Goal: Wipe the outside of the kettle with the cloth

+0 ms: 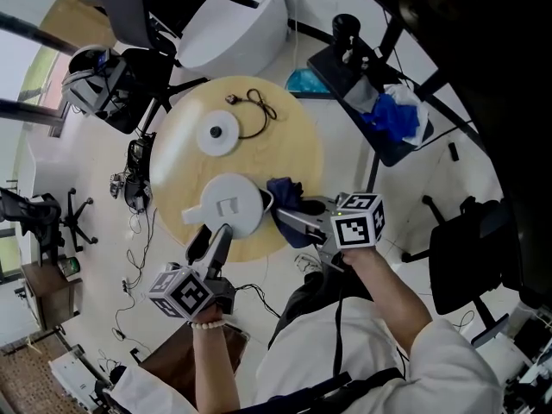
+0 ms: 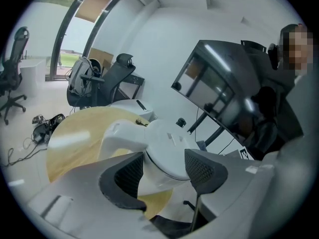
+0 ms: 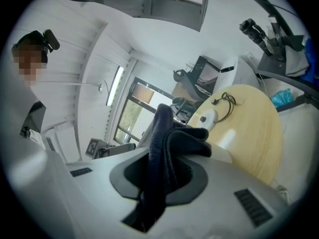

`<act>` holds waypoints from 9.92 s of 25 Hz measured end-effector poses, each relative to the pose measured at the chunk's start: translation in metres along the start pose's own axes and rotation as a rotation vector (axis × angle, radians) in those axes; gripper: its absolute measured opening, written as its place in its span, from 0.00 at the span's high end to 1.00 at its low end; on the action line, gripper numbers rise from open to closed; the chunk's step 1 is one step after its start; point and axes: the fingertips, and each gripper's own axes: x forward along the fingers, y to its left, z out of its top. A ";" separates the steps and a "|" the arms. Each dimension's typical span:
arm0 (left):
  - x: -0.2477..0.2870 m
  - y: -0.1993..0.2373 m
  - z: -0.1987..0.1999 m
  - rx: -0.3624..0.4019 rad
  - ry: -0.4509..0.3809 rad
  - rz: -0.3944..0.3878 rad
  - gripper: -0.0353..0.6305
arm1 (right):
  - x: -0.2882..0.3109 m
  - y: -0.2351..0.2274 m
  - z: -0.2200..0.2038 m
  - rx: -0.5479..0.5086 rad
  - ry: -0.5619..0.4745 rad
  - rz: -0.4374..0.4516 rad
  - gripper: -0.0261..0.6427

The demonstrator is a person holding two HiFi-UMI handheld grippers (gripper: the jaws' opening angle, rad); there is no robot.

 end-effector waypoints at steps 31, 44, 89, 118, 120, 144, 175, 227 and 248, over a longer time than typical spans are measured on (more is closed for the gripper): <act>-0.038 -0.017 -0.019 0.175 0.008 -0.052 0.60 | 0.008 -0.132 -0.060 0.239 0.150 -0.182 0.86; -0.005 0.035 -0.015 0.634 0.006 -0.036 0.48 | -0.008 0.014 0.024 -0.083 0.016 -0.064 0.86; 0.008 -0.003 -0.049 0.524 0.010 0.119 0.70 | 0.007 0.012 0.010 -0.080 -0.051 -0.154 0.86; 0.022 -0.026 -0.052 0.416 -0.034 0.243 0.70 | 0.029 -0.162 -0.108 0.172 0.183 -0.357 0.86; 0.022 -0.025 -0.051 0.413 -0.038 0.246 0.70 | 0.030 -0.158 -0.107 0.155 0.202 -0.360 0.86; 0.027 -0.023 -0.051 0.495 0.067 0.142 0.70 | 0.038 0.025 -0.070 -0.918 0.661 -0.155 0.86; 0.045 -0.028 -0.049 0.470 0.041 0.135 0.69 | 0.015 -0.093 -0.088 -0.402 0.567 -0.303 0.86; -0.213 -0.230 -0.241 0.226 -0.413 0.222 0.94 | -0.293 0.199 -0.156 -0.711 -0.096 -0.407 0.86; -0.241 -0.218 -0.229 0.243 -0.441 0.081 0.94 | -0.254 0.246 -0.203 -0.730 -0.103 -0.483 0.86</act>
